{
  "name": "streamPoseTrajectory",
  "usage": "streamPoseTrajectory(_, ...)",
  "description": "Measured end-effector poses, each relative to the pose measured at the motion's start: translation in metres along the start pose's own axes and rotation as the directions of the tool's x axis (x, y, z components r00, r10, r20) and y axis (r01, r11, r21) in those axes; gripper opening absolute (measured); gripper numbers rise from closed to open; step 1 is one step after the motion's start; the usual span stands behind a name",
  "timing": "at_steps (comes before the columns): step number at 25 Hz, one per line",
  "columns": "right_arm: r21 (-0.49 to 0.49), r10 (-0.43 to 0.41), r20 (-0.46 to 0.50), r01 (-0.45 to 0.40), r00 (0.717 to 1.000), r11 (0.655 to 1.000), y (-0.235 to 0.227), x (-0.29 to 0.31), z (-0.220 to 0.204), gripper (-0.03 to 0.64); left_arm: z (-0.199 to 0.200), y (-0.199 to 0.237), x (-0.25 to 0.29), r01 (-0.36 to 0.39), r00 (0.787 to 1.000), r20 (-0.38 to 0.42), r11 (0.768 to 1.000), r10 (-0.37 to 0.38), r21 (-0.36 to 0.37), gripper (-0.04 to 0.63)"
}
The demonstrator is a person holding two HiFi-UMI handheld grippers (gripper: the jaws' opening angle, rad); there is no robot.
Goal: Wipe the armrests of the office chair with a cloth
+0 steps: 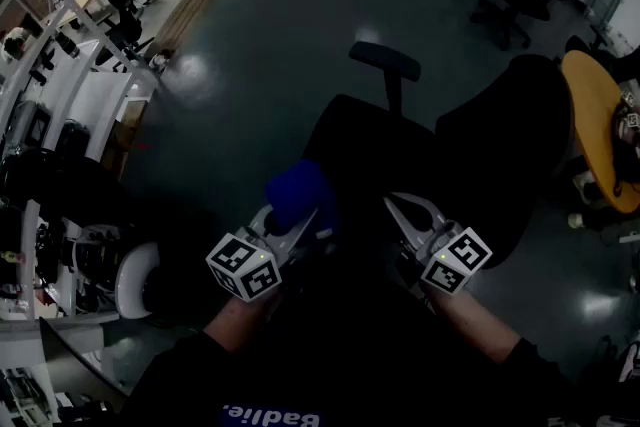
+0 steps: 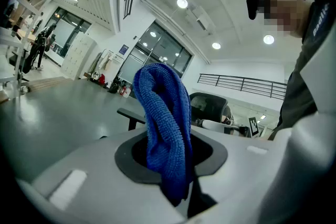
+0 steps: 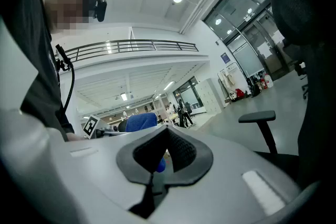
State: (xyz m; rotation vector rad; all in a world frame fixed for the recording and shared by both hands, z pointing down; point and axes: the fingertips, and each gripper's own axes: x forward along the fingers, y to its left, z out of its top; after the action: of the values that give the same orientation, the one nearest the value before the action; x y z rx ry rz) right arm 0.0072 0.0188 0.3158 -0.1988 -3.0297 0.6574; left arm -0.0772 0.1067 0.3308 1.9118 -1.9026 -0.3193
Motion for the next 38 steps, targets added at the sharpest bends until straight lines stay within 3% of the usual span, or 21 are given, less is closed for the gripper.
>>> streamPoseTrajectory(15, 0.036, 0.012, 0.045, -0.013, 0.999, 0.999, 0.004, -0.007, 0.005, 0.002, -0.006, -0.005, -0.002, -0.004, 1.000, -0.013, 1.000, 0.004, 0.002, 0.124)
streamPoseTrajectory(23, 0.062, 0.070, 0.096, -0.076, 0.993, 0.995, 0.007, -0.016, 0.023, 0.002, -0.002, -0.015, 0.012, -0.018, 1.000, -0.018, 1.000, 0.018, 0.023, 0.124)
streamPoseTrajectory(38, 0.044, 0.167, 0.042, -0.169, 0.985, 0.985, 0.000, -0.027, 0.025, 0.002, 0.009, -0.028, 0.044, -0.121, 0.993, 0.007, 0.990, 0.121, 0.069, 0.124)
